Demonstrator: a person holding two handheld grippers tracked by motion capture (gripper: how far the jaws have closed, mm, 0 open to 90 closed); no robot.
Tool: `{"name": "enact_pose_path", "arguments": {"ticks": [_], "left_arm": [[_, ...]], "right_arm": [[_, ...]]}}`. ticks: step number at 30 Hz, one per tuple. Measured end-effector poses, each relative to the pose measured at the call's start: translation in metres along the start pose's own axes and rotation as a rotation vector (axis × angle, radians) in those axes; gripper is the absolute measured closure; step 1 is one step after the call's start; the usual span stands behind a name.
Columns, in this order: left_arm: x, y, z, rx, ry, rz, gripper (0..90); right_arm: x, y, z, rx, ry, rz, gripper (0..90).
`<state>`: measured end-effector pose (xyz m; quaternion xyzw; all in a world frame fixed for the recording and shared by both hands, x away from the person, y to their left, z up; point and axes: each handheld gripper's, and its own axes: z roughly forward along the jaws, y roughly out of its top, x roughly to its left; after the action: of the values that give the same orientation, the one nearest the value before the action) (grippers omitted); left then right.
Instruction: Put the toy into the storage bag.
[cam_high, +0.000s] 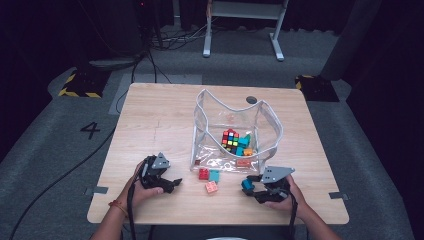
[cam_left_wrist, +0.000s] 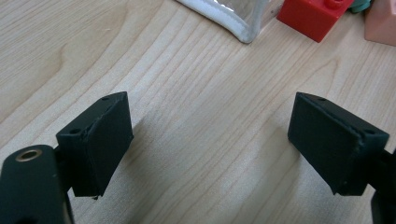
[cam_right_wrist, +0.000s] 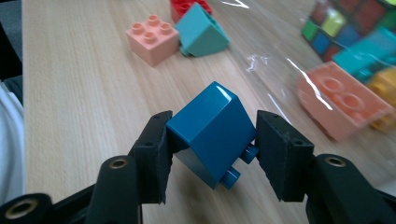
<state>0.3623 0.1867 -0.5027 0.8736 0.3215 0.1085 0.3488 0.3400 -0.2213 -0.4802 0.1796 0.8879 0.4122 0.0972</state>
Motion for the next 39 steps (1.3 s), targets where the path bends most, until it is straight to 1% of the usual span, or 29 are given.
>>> {"name": "enact_pose_path", "arguments": {"ticks": [2, 5, 6, 7, 8, 9, 11, 13, 17, 19, 22, 23, 26, 29, 30, 37, 39], "left_arm": [[0.0, 0.0, 0.0, 0.0, 0.0, 0.0, 14.0], [0.0, 0.0, 0.0, 0.0, 0.0, 0.0, 14.0], [0.0, 0.0, 0.0, 0.0, 0.0, 0.0, 14.0], [0.0, 0.0, 0.0, 0.0, 0.0, 0.0, 14.0], [0.0, 0.0, 0.0, -0.001, 0.0, 0.0, 14.0], [0.0, 0.0, 0.0, 0.0, 0.0, 0.0, 14.0], [0.0, 0.0, 0.0, 0.0, 0.0, 0.0, 14.0], [0.0, 0.0, 0.0, 0.001, 0.0, 0.0, 14.0], [0.0, 0.0, 0.0, 0.001, 0.001, 0.0, 14.0], [0.0, 0.0, 0.0, 0.001, 0.001, 0.0, 14.0], [0.0, 0.0, 0.0, 0.001, 0.0, 0.0, 14.0], [0.0, 0.0, 0.0, 0.003, 0.0, 0.0, 14.0], [0.0, 0.0, 0.0, 0.001, 0.0, 0.0, 14.0], [0.0, 0.0, 0.0, 0.003, 0.0, 0.0, 14.0], [0.0, 0.0, 0.0, 0.002, -0.001, 0.0, 14.0], [0.0, 0.0, 0.0, 0.001, 0.0, 0.0, 14.0], [0.0, 0.0, 0.0, 0.001, 0.0, -0.001, 14.0]], "right_arm": [[-0.006, -0.004, -0.007, -0.01, -0.02, 0.004, 48.2], [-0.014, -0.01, -0.018, -0.019, -0.039, 0.022, 48.1], [-0.016, -0.012, -0.022, -0.016, -0.058, 0.027, 48.2], [-0.019, -0.014, -0.026, -0.021, -0.069, 0.036, 48.2], [-0.022, -0.017, -0.03, -0.035, -0.074, 0.056, 48.2], [-0.024, -0.019, -0.034, -0.041, -0.08, 0.064, 48.2], [-0.028, -0.023, -0.042, -0.044, -0.109, 0.073, 48.2], [-0.032, -0.027, -0.049, -0.05, -0.12, 0.094, 48.2], [-0.042, -0.035, -0.061, -0.065, -0.168, 0.135, 48.2], [-0.05, -0.038, -0.068, -0.073, -0.197, 0.14, 48.2], [-0.06, -0.038, -0.078, -0.088, -0.237, 0.164, 48.2], [-0.064, -0.038, -0.081, -0.095, -0.254, 0.168, 48.2], [-0.073, -0.034, -0.086, -0.097, -0.28, 0.169, 48.2], [-0.083, -0.027, -0.091, -0.1, -0.299, 0.164, 48.2], [-0.086, -0.024, -0.092, -0.11, -0.298, 0.169, 48.2], [-0.112, 0.0, -0.104, -0.131, -0.338, 0.152, 48.2], [-0.12, 0.008, -0.106, -0.127, -0.355, 0.141, 48.2]]}}
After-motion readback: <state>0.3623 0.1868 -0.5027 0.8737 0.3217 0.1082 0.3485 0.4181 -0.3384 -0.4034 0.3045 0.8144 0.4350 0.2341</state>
